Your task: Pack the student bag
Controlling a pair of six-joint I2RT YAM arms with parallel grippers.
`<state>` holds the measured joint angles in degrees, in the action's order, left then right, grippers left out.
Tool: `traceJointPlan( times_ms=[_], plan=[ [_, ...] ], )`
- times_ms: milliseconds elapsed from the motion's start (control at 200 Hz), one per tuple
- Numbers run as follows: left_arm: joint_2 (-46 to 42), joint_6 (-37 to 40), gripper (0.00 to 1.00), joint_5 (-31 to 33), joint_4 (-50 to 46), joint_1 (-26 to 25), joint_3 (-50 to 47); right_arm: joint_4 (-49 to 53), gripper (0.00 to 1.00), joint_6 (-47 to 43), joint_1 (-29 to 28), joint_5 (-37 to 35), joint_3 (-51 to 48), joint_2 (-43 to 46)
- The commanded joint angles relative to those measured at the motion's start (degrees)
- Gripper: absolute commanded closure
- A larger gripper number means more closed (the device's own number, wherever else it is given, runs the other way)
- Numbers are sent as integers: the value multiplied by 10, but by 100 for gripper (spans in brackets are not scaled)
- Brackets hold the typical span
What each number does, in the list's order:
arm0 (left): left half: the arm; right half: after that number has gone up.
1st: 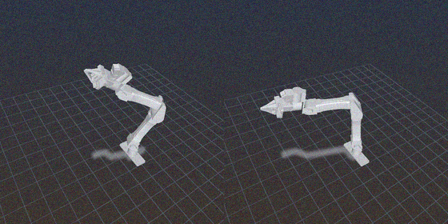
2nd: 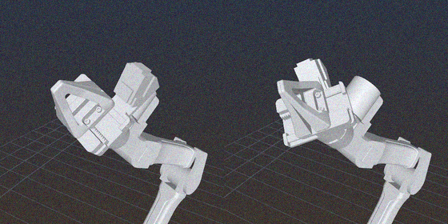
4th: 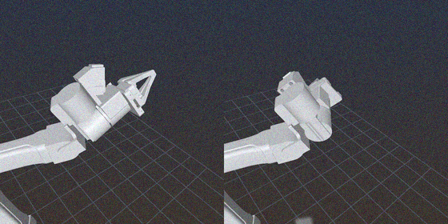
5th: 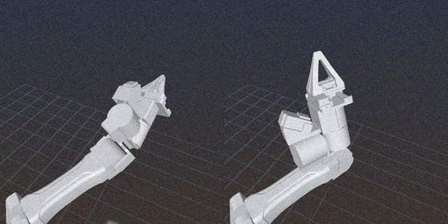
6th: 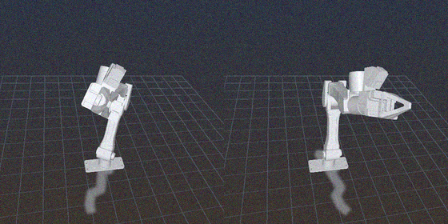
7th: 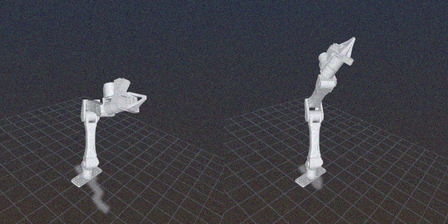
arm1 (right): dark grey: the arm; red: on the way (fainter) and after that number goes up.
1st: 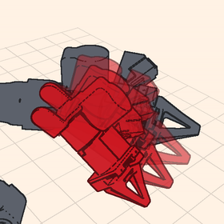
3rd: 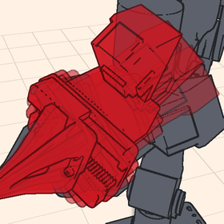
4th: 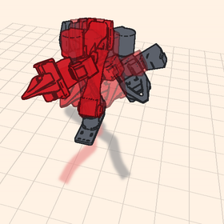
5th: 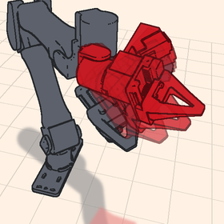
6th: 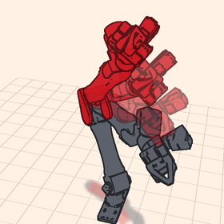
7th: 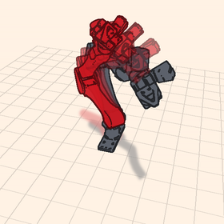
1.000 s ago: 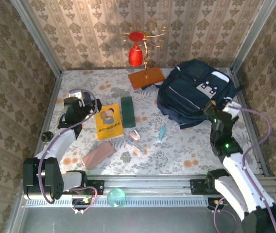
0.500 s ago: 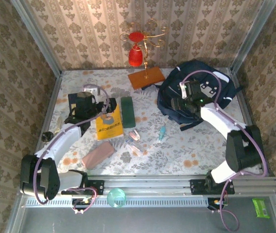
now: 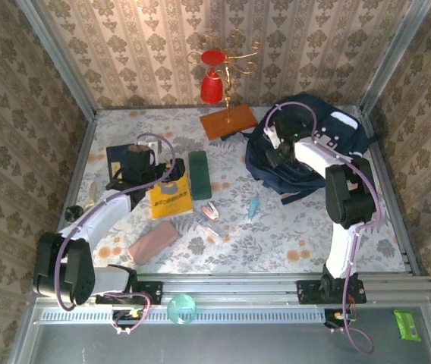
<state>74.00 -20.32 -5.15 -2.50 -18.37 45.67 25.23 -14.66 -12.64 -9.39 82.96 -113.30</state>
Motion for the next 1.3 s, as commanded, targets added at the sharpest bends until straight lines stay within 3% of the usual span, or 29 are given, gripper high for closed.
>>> traceJointPlan(
  times_ms=[0, 50, 155, 245, 355, 465, 540, 660, 820, 980, 1300],
  plan=[
    [4, 5, 0, 7, -18, -8, 14, 49, 69, -40, 3, -60, 49, -30],
    [1, 3, 0, 8, -20, -13, 13, 74, 82, -42, 3, -71, 64, -26],
    [-11, -11, 2, 11, -36, -34, 11, 107, 97, -11, -2, -68, 61, 40],
    [-31, -45, 5, 26, -57, -65, 7, 101, 100, 79, 2, -6, 37, 128],
    [-33, -97, 4, -27, -10, -107, -8, -8, 100, 245, 24, 185, -34, 228],
    [-2, -130, 3, -77, 13, -132, 6, -66, 100, 328, 28, 208, -57, 257],
    [19, -121, 3, -71, -1, -149, 24, -53, 100, 326, 28, 203, -44, 247],
    [32, -70, 7, -4, -48, -191, 49, -16, 100, 305, 31, 165, -40, 234],
    [80, 29, 14, 98, -28, -306, 62, -30, 100, 319, 80, 199, -59, 248],
    [188, 60, 20, 189, -29, -386, 129, -14, 100, 317, 117, 221, -26, 209],
    [397, 57, 23, 196, -83, -424, 317, -48, 100, 331, 156, 246, -47, 190]
  ],
)
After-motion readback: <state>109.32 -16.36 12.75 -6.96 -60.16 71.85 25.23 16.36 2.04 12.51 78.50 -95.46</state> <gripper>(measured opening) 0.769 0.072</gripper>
